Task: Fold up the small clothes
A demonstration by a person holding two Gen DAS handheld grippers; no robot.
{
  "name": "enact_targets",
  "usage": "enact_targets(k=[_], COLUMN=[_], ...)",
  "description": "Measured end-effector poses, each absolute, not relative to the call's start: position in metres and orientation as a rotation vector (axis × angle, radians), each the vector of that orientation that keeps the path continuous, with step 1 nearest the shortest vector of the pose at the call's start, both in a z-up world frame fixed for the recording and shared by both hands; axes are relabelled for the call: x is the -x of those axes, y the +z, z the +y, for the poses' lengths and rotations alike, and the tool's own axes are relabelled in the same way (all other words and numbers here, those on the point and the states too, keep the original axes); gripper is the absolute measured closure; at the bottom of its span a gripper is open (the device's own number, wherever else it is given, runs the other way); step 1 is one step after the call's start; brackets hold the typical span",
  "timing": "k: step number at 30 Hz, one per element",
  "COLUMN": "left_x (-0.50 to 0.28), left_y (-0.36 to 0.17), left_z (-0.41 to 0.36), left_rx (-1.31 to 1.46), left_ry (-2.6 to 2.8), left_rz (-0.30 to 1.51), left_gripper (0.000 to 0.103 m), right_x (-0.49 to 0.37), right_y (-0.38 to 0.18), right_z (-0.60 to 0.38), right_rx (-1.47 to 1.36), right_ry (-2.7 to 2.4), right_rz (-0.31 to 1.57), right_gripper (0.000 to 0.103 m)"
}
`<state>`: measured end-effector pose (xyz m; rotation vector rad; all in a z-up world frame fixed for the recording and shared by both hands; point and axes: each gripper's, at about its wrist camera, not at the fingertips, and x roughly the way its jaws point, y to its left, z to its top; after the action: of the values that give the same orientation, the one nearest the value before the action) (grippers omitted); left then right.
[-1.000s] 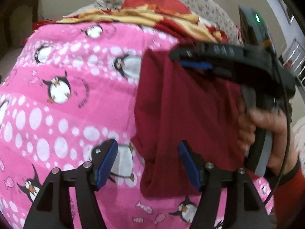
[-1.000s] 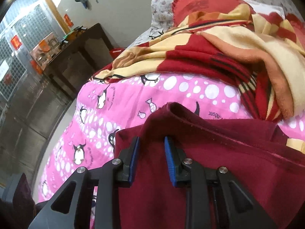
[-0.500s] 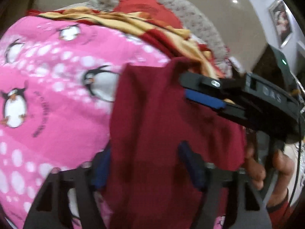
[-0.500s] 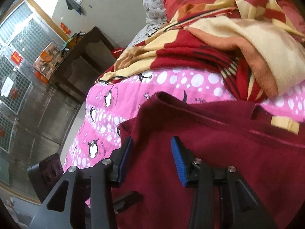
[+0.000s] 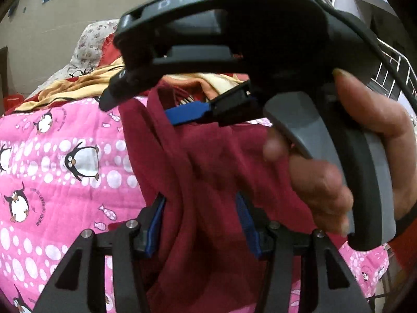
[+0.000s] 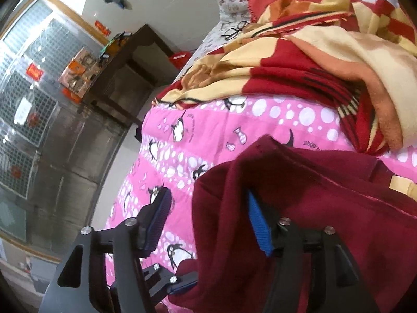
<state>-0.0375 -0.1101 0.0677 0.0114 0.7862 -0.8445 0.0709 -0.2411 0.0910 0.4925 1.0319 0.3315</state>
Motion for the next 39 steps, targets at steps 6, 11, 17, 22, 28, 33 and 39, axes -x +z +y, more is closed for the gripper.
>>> enact_targets(k=[6,11,17,22,28,33,39], left_x=[0.042,0.05,0.04,0.033,0.054,0.083,0.107], left_y=[0.068,0.066,0.057,0.044,0.062,0.1,0.119], left_z=[-0.099,-0.058,-0.041,-0.055,-0.066,-0.091,-0.145], left_rx=[0.009,0.049,0.087,0.08,0.092,0.055,0.025], left_ry=[-0.845,-0.825,-0.767,-0.784,-0.834,-0.906,-1.019], left_rz=[0.822,0.844,0.893,0.925,0.909,0.848,0.842], left_gripper=[0.046,0.02,0.013,0.026,0.073,0.076,0.078], right_x=[-0.072,-0.056,-0.038,-0.033,-0.019,0.007,0.049], right_y=[0.074,0.07,0.073,0.073,0.085,0.116,0.145], right_z=[-0.226,-0.236,-0.256,-0.261,-0.273,-0.299,-0.34], right_rx=[-0.321,-0.261,-0.317,-0.343,-0.334,-0.327,-0.289], right_ry=[0.28,0.237,0.239,0.231,0.209,0.165,0.061], right_rz=[1.116,1.057,0.995,0.981,0.947,0.861,0.8], right_gripper=[0.034,0.071,0.074,0.074,0.075,0.077,0.078])
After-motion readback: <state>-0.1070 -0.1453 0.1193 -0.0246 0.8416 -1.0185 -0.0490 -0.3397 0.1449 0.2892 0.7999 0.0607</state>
